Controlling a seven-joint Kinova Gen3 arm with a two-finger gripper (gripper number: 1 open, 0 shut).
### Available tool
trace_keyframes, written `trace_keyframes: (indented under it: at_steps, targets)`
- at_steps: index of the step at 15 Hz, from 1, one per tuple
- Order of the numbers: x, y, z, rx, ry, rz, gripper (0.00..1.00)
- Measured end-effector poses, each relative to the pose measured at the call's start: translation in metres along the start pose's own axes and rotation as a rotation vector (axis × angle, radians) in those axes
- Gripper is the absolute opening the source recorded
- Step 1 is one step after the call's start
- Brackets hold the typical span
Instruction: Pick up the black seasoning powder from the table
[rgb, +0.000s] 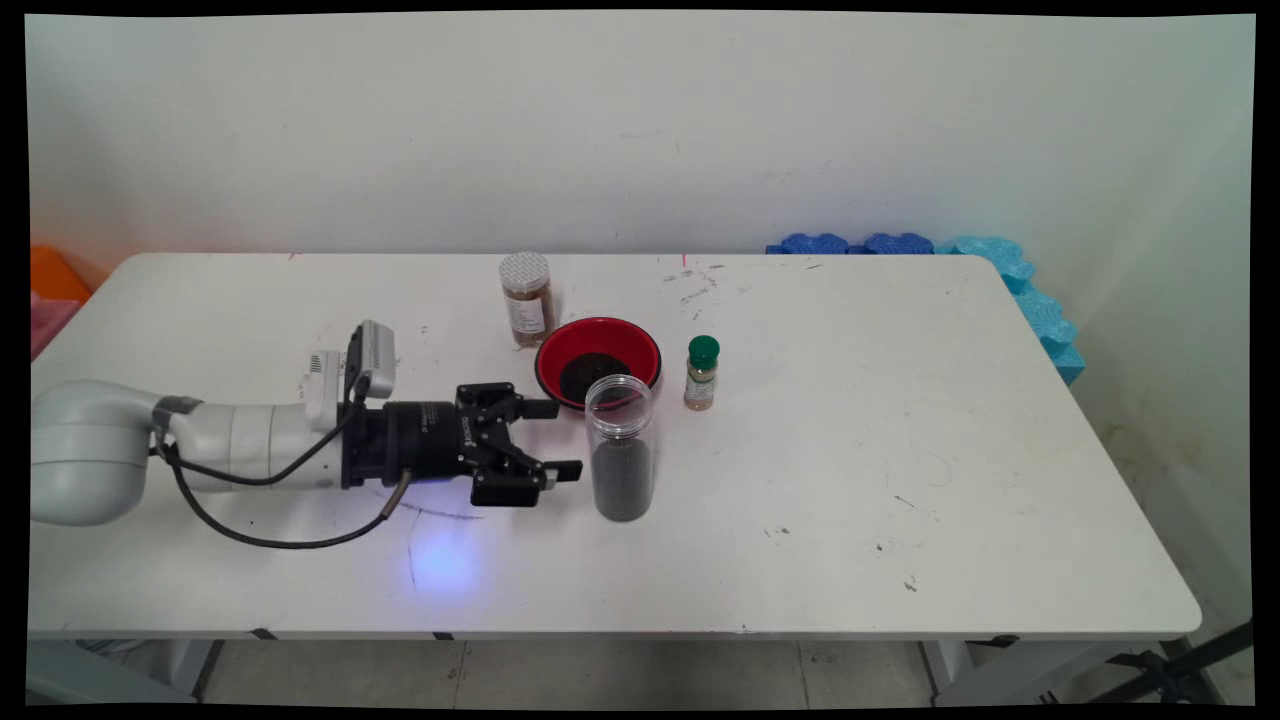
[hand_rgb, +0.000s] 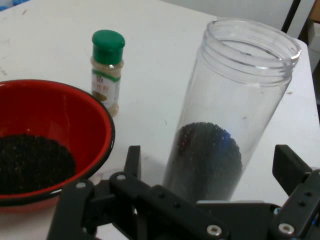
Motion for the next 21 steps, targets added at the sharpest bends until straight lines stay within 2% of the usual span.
trace_keyframes:
  at_steps: [7, 14, 21]
  targets:
    - [-0.007, 0.002, 0.015, -0.023, 0.013, 0.015, 1.00]
    - [-0.021, -0.001, 0.024, -0.012, -0.030, 0.012, 1.00]
    - [-0.034, -0.003, 0.037, -0.019, -0.062, -0.020, 1.00]
